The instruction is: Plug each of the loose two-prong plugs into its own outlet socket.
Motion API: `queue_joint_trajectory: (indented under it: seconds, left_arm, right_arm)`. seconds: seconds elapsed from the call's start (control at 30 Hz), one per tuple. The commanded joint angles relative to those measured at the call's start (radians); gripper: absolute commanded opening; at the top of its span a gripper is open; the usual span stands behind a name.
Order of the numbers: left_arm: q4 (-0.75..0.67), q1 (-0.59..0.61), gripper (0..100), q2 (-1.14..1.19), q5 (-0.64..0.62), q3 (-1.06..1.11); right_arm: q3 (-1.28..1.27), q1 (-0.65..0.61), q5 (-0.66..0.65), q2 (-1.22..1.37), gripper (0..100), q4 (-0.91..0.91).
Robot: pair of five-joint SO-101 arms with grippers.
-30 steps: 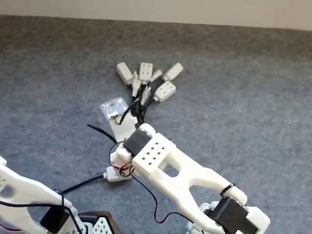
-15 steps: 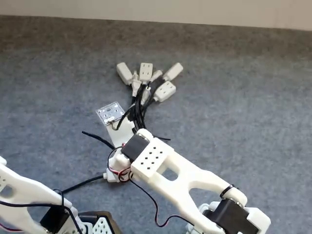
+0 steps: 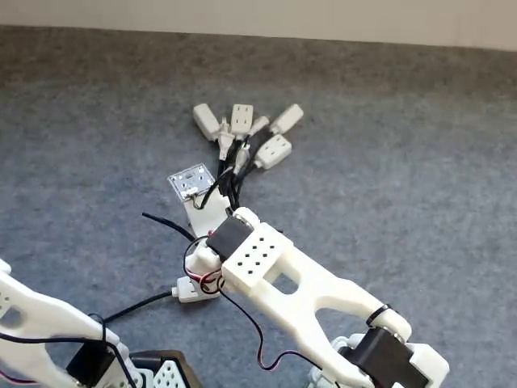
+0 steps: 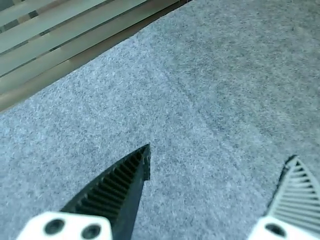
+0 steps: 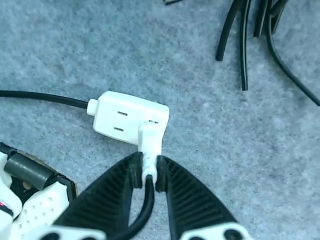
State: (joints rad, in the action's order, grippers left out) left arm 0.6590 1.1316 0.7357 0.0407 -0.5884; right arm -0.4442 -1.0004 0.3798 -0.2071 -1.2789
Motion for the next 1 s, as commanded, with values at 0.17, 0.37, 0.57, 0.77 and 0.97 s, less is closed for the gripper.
queue_joint_trajectory:
  seconds: [0.17, 0.37, 0.57, 0.77, 0.97]
  left_arm:
    - [0.006, 0.005, 39, -0.016, -0.006, -0.045]
    - [0.006, 0.007, 39, -0.016, -0.006, -0.045]
    - [0.006, 0.005, 39, -0.016, -0.006, -0.045]
    - [0.006, 0.004, 39, -0.013, -0.006, -0.045]
    - [0.006, 0.004, 39, -0.012, -0.006, -0.045]
  right_arm:
    - [0.007, 0.018, 0.002, 0.225, 0.6, -0.015]
    - [0.039, 0.019, 0.008, 0.306, 0.6, -0.022]
    - [0.039, 0.045, 0.002, 0.278, 0.6, -0.088]
    - [0.038, 0.110, 0.002, 0.278, 0.6, -0.088]
    - [0.042, 0.056, 0.000, 0.280, 0.6, -0.084]
